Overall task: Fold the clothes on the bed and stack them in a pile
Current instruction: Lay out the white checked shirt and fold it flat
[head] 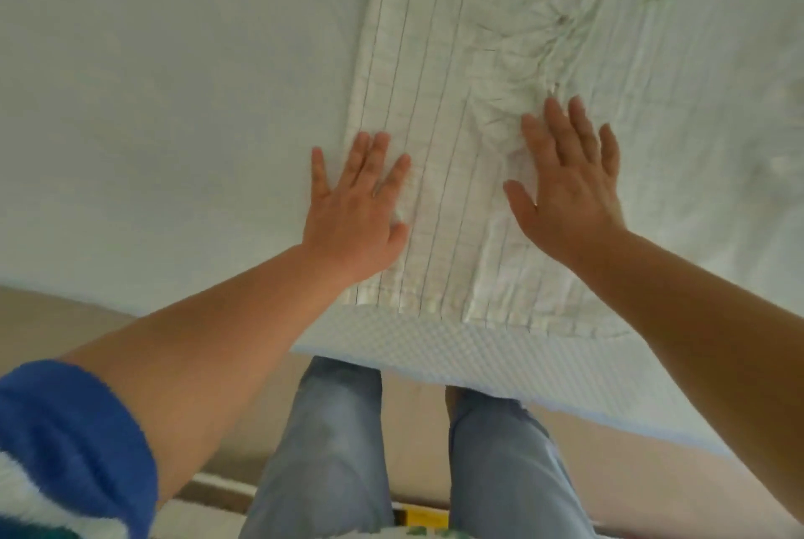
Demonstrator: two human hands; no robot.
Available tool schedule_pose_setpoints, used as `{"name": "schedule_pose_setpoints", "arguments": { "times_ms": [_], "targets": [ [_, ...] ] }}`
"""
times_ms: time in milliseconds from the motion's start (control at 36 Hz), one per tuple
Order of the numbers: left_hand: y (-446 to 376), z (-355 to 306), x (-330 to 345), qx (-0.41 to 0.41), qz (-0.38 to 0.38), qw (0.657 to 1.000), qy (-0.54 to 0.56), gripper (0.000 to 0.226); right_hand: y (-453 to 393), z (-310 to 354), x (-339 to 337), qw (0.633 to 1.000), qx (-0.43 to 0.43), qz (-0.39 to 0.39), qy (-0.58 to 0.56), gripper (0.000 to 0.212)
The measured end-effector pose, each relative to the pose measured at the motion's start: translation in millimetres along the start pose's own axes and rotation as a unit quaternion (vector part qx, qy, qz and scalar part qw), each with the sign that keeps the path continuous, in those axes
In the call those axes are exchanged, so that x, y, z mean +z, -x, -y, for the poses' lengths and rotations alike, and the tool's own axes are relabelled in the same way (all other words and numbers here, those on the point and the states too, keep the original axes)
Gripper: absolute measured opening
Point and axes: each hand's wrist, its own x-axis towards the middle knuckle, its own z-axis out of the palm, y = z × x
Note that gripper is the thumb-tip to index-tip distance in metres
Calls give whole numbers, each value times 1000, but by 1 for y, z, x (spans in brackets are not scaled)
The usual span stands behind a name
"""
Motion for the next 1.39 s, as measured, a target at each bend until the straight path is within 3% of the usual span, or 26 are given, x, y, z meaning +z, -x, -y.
{"name": "schedule_pose_setpoints", "arguments": {
  "times_ms": [83,167,250,333,444,528,750,917,1000,1111,1194,1278,1389],
  "targets": [
    [2,-20,-12,-11,1,1000,13,74,32,-9,-6,995,56,-56,-65,54],
    [2,-47,-25,27,-9,997,68,73,64,-26,-7,979,169,-33,-106,53],
    [-3,-77,-32,75,-13,993,87,76,90,-52,-7,950,280,-18,-135,57],
    [1,-97,-21,104,39,993,47,78,112,-82,-7,915,369,-36,-161,62],
    [21,-109,1,85,76,993,10,77,135,-120,-1,873,450,-41,-187,69],
    [26,-122,0,79,73,994,13,74,148,-141,5,833,482,-38,-268,75],
    [-27,-191,-52,115,-26,985,128,51,135,-193,0,772,498,-45,-392,51],
    [-114,-294,-100,189,-86,965,163,52,127,-207,5,779,479,-25,-404,33],
    [-148,-350,-114,209,-76,963,153,52,133,-206,11,781,470,-46,-409,25],
    [-176,-399,-110,137,17,989,52,85,142,-204,20,774,449,-42,-445,22],
    [-178,-413,-99,106,23,994,-6,100,147,-202,25,786,430,-37,-442,13],
    [-181,-411,-94,112,-2,994,2,79,152,-199,26,804,414,-18,-426,12],
    [-190,-387,-106,122,-16,976,181,27,159,-186,19,814,390,-5,-430,12]
  ]
}}
